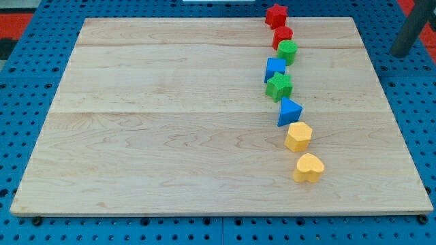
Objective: Place the red star at the top center of the board
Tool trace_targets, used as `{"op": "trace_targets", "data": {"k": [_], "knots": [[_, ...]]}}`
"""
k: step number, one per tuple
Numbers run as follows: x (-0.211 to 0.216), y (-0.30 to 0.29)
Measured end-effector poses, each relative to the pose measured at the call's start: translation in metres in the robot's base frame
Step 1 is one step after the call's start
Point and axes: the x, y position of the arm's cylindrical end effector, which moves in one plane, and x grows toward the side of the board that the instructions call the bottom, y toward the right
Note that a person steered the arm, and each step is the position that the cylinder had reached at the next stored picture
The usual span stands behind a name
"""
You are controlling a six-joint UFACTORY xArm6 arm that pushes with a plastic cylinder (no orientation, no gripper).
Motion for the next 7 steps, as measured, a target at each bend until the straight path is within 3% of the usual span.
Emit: {"op": "trace_targets", "data": {"k": [1, 2, 3, 4, 6, 7], "knots": [[-0.085, -0.007], [-0.091, -0.009], [-0.091, -0.129], [-0.091, -0.208], [-0.038, -0.406], [-0.090, -0.428]]}}
